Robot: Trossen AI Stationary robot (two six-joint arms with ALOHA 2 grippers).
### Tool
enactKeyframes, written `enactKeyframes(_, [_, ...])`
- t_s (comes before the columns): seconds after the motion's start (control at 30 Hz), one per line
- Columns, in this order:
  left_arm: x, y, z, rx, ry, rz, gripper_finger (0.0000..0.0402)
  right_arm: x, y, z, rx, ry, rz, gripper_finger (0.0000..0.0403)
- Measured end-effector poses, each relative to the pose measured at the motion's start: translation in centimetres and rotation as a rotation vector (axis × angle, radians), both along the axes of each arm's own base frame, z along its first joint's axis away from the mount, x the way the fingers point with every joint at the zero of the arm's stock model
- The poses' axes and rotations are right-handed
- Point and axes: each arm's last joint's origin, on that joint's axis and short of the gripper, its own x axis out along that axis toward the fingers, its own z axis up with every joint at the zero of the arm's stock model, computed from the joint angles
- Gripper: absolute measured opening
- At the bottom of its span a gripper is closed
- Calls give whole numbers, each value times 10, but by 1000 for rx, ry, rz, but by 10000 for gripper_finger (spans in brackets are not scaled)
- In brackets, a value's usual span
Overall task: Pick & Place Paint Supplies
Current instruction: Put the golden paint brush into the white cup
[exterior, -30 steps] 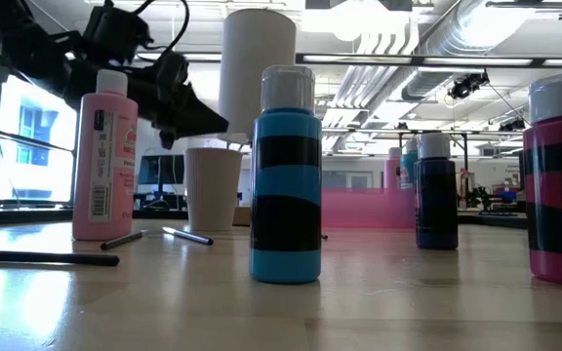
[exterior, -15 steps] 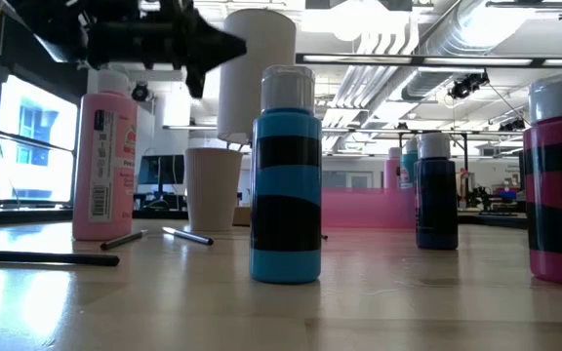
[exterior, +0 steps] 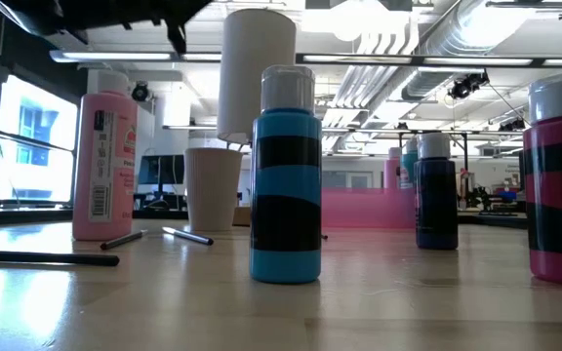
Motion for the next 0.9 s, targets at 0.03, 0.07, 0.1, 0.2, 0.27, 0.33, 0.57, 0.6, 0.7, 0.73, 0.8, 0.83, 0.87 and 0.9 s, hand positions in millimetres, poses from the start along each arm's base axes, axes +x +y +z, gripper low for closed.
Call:
enactKeyframes(0.03, [-4,-1,3,18,-14,17,54,0,0,0,-22,5,-10,109])
enactKeyframes(0.07, [-8,-2,6,24,-26,40,54,0,-1,0,-35,7,-25,109])
enactKeyframes(0.1, [-12,-2,8,27,-37,69,54,0,-3,1,-36,2,-45,109])
enactKeyframes(0.2, [-24,-4,12,21,-33,147,54,-1,-9,2,-33,-7,-101,109])
enactKeyframes(0.27, [-35,-6,14,4,-17,194,54,-2,-15,1,-32,-3,-121,109])
enactKeyframes(0.33, [-47,-9,15,-12,-2,237,54,0,-21,-1,-27,14,-116,109])
enactKeyframes(0.57, [-91,-23,23,-26,-48,254,54,9,-40,-11,16,41,-82,109])
enactKeyframes(0.6, [-97,-25,24,-32,-65,251,54,11,-44,-13,22,48,-94,109])
enactKeyframes(0.7, [-112,-29,27,-34,-113,246,54,13,-50,-17,28,59,-136,109])
enactKeyframes(0.73, [-115,-31,27,-32,-120,246,54,12,-52,-17,30,60,-159,109])
enactKeyframes(0.8, [-121,-33,24,-35,-102,244,54,13,-56,-17,38,51,-203,109])
enactKeyframes(0.83, [-122,-33,22,-37,-83,240,54,13,-58,-17,56,39,-227,109])
enactKeyframes(0.87, [-124,-34,20,-39,-67,235,54,12,-60,-17,84,28,-258,109])
enactKeyframes(0.9, [-125,-34,18,-43,-49,236,54,11,-62,-17,119,17,-286,109])
